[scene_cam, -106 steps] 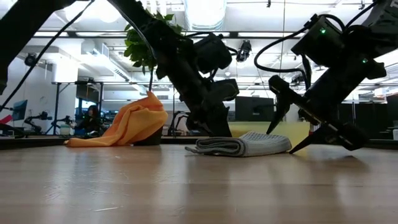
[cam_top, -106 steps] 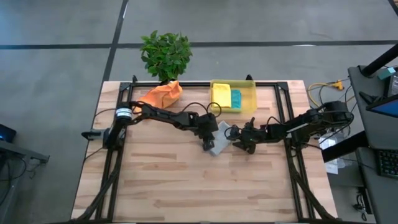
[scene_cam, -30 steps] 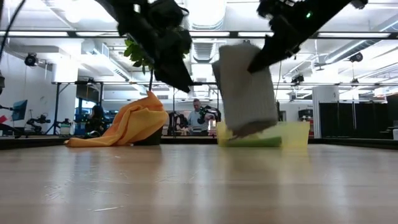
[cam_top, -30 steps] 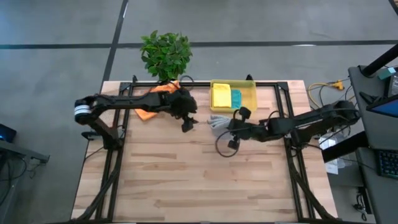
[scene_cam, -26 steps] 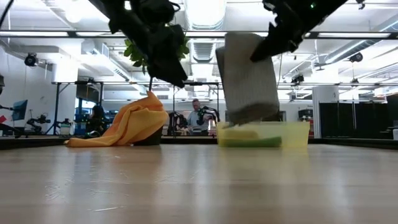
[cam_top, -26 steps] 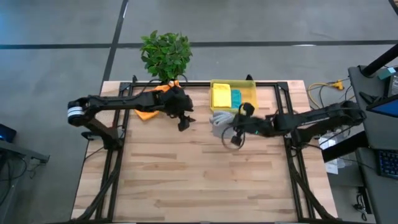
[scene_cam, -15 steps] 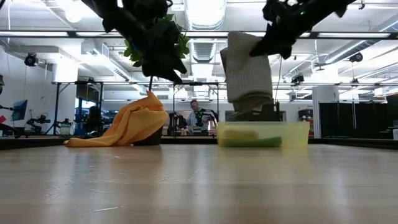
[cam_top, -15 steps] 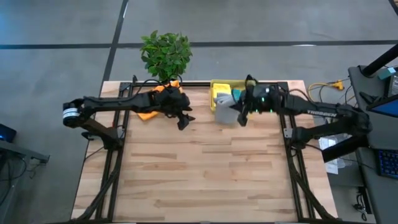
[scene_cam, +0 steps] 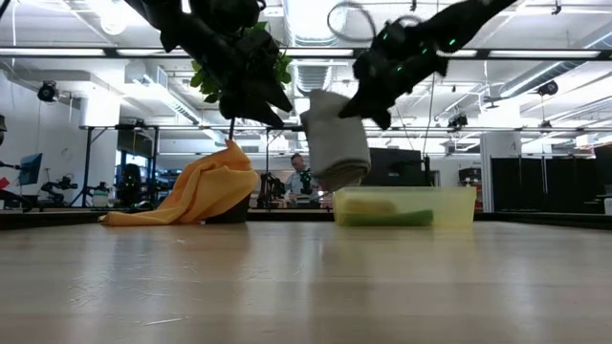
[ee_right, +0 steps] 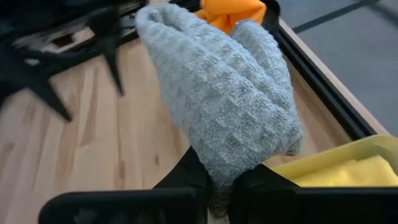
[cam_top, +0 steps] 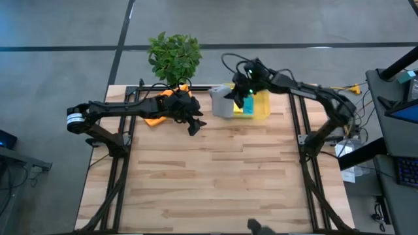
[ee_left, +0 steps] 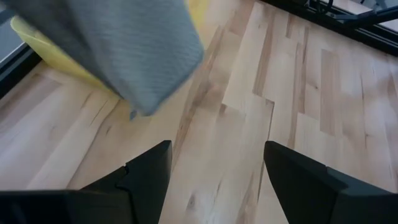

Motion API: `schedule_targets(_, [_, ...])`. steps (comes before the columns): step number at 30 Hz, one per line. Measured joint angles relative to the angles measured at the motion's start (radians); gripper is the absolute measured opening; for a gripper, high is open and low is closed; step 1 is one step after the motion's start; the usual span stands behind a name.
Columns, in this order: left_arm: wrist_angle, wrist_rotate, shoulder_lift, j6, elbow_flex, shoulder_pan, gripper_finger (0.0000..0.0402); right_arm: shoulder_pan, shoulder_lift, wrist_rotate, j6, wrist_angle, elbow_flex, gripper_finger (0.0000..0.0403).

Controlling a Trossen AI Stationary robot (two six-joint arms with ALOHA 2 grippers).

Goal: Fold microfiber towels
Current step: Put the folded gray microfiber towel into the yellow bin

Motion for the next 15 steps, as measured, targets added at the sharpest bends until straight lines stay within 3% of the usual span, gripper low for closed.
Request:
schedule_targets(6, [-0.003,0.000,0.000,-0.001,0.001,0.000,0.0242,-0.101,0.154,-0.106,0.003,-0.121,0.118,0.0014])
schedule_targets(10, [-0.003,0.000,0.000,0.000,0.001,0.000,0.0242,-0.128,0.203,-0.113,-0.057,-0.232,0.154,0.0014])
schedule_targets(15, [-0.003,0.001,0.000,0.001,-0.001,0.000,0.0242,-0.143,0.217,-0.077,-0.087,-0.243,0.150,0.0014])
